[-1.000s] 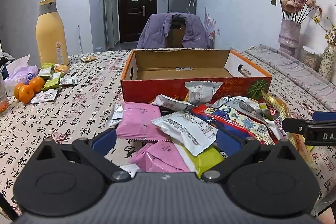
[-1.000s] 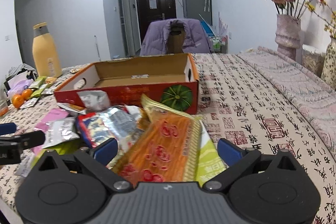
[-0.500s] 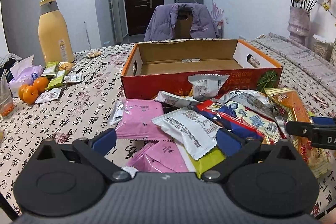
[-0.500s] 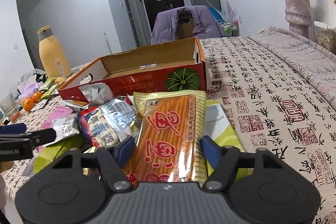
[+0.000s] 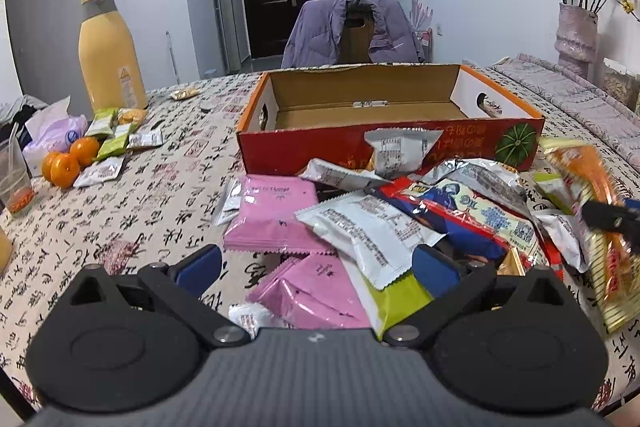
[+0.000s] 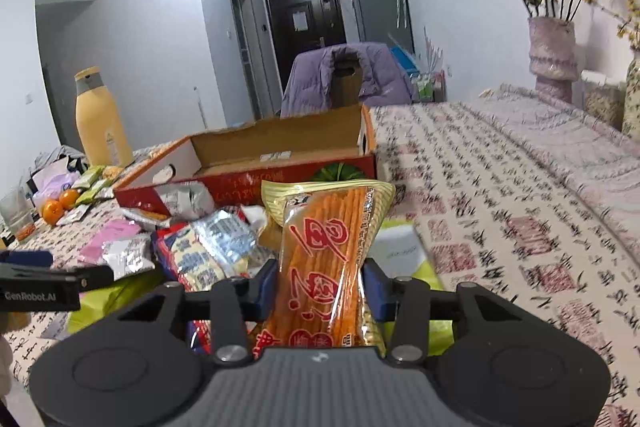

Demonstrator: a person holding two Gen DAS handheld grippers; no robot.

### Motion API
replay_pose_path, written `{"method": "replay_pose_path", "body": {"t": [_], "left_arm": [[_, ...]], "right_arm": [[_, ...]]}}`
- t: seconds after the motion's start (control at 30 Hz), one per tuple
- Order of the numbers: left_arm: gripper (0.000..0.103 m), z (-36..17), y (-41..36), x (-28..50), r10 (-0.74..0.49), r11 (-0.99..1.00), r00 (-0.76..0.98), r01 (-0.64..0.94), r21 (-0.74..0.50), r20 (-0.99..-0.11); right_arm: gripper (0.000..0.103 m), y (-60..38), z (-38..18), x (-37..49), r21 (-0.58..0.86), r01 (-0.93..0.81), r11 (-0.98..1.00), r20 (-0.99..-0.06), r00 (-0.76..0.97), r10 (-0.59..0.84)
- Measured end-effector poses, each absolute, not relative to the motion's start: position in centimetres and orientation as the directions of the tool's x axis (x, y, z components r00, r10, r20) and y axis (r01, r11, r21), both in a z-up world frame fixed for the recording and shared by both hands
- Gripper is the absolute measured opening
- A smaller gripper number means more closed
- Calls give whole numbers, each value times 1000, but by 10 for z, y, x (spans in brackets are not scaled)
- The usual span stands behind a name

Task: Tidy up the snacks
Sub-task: 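Grasp the orange-and-gold sausage packet with the right gripper, then grasp a white wrapped packet with the left gripper while the right gripper holds the sausage packet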

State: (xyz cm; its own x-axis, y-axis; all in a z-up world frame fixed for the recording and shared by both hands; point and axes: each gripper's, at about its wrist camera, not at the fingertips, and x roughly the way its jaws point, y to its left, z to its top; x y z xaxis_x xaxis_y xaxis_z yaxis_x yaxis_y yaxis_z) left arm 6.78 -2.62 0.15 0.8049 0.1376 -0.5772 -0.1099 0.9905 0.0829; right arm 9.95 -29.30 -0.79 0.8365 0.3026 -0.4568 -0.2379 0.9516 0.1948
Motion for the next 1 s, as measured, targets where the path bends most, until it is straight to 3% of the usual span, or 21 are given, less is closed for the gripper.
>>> {"method": "replay_pose_path", "body": {"t": [0.3,0.53,0.73,0.8,1.0], "left_arm": [[103,4,-35,80,113,994,808,-85,74,-578],[103,8,-40,114,162,985,786,-161,55,-596],[76,-3,-35,125,155,982,744,-191,16,-650],[59,-5,-32,123,135,983,737,-182,-2,-662],[54,-6,-30,113,85,989,753,-141,-33,-652]], "right_arm": [[44,-298,-7,100,209,-235,949,-441,844,306],[44,-302,-10,107,222,-223,949,-445,843,302],[44,-305,-14,112,236,-222,946,-455,835,310],[44,-305,-16,112,243,-225,944,-455,832,316],[44,-302,-18,111,252,-230,940,-459,827,325]]}}
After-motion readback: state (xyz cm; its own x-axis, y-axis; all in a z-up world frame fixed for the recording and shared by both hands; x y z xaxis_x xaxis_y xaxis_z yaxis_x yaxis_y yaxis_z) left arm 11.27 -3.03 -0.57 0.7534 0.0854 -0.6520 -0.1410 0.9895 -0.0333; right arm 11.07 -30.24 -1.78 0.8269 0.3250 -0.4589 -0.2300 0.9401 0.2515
